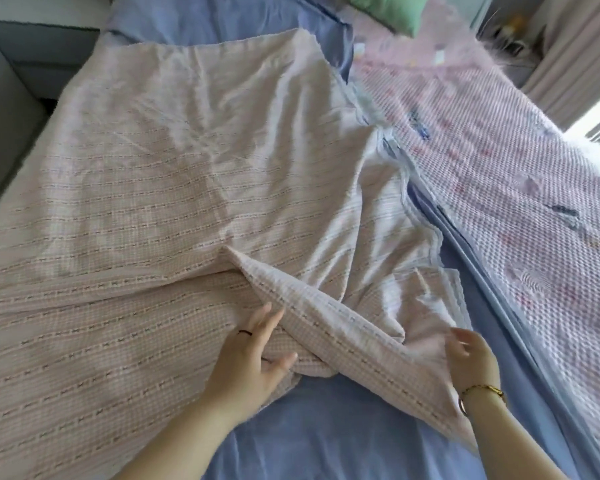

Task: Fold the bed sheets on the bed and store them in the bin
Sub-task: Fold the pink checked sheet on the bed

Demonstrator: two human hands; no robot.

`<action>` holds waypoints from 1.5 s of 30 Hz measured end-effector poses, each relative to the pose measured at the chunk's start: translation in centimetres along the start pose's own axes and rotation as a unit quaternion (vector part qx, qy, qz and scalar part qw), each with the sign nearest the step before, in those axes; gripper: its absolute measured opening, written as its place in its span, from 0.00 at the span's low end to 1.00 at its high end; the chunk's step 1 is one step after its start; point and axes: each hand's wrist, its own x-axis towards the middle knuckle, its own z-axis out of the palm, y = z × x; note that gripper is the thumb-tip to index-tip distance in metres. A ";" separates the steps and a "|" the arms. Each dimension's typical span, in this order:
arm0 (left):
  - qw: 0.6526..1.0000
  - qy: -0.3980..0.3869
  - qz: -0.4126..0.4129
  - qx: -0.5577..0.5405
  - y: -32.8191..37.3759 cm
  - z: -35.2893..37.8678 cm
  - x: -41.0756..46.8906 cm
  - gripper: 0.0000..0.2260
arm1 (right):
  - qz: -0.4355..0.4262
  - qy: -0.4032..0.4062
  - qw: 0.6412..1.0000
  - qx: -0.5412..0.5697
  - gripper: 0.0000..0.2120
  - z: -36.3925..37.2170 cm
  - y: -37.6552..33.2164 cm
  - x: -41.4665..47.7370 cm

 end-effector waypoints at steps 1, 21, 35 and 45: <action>1.000 0.002 0.003 0.008 1.2 1.3 1.0 0.35 | 0.012 -0.015 1.000 -0.001 0.16 -0.5 0.9 2.0; 0.982 -0.023 -0.168 0.079 13.8 22.6 20.2 0.28 | -0.047 -0.310 0.949 -0.010 0.13 -0.3 2.4 23.7; 0.970 -0.152 -0.144 0.126 16.9 27.3 24.1 0.21 | 0.065 -0.352 0.923 0.144 0.10 -5.1 7.3 23.6; 0.948 -0.144 -0.163 0.233 15.5 27.5 24.1 0.35 | 0.018 -0.320 0.939 0.122 0.09 -6.4 6.2 24.6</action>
